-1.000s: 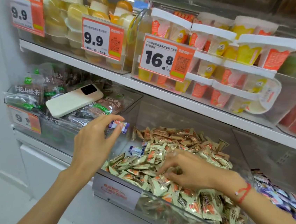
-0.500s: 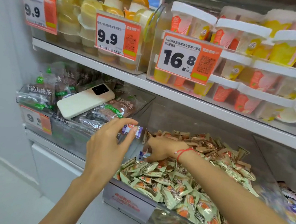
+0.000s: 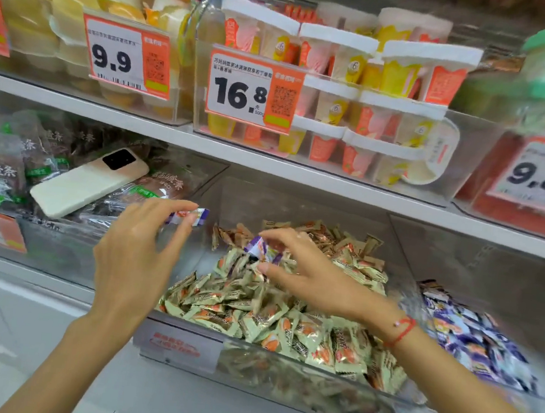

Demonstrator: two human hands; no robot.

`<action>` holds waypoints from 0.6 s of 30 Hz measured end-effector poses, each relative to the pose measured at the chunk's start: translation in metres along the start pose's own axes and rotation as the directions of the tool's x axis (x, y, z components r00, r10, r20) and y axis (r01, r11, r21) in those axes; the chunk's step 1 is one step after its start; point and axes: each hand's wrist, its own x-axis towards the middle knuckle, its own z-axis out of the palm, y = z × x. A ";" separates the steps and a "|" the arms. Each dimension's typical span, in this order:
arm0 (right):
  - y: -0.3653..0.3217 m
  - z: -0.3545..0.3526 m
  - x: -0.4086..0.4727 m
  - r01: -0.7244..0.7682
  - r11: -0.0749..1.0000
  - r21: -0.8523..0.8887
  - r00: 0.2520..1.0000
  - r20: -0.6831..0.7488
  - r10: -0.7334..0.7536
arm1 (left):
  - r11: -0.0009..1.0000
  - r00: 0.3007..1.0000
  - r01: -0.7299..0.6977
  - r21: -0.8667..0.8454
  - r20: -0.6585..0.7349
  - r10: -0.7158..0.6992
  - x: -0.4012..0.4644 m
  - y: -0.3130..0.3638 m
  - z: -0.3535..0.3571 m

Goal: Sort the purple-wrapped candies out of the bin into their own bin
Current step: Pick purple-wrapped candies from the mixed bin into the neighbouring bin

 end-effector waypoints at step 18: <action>0.134 -0.078 -0.202 -0.397 0.906 -0.150 0.709 -0.677 0.198 | 0.877 0.709 -0.247 -0.412 0.540 0.453 -0.039 0.235 0.135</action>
